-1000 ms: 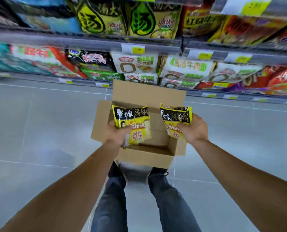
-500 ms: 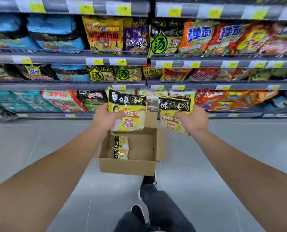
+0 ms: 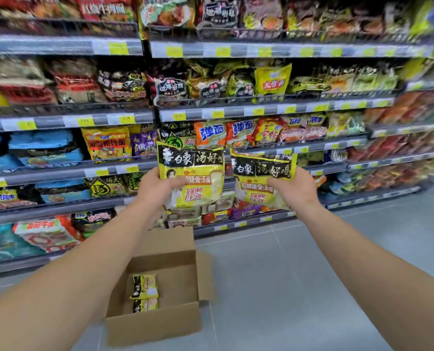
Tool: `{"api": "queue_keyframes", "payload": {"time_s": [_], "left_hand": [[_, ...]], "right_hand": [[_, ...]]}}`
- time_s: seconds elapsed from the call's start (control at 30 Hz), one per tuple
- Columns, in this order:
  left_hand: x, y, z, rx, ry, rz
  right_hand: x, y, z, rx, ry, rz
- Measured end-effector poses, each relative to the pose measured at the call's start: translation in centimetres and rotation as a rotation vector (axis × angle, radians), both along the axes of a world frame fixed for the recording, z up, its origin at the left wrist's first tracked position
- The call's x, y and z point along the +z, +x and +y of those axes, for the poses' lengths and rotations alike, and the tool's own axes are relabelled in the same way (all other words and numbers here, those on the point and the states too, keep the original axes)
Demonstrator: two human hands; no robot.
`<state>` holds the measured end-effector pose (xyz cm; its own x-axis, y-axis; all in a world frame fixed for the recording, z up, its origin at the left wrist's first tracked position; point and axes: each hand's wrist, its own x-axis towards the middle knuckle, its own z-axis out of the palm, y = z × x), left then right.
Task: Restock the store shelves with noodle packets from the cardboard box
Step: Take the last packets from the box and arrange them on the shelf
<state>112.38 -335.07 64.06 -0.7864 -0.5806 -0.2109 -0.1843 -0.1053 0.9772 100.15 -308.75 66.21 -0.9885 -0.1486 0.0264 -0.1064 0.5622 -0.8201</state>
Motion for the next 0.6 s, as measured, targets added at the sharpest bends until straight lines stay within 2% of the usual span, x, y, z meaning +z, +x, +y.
{"api": "queue_keyframes", "payload": {"time_s": [0.13,0.33,0.6], "left_hand": [[2.3,-5.3,5.7,-0.030,0.022,0.072],[3.5,-13.5,13.4,0.000,-0.011,0.120],[4.7,-21.6,20.6,0.032,-0.051,0.135]], "right_hand": [[1.2,-3.6,6.2,-0.037,-0.028,0.041],[3.1,-10.7,15.0,-0.093,-0.228,0.016],[4.8,-20.5,22.2,-0.114,-0.199,0.051]]}}
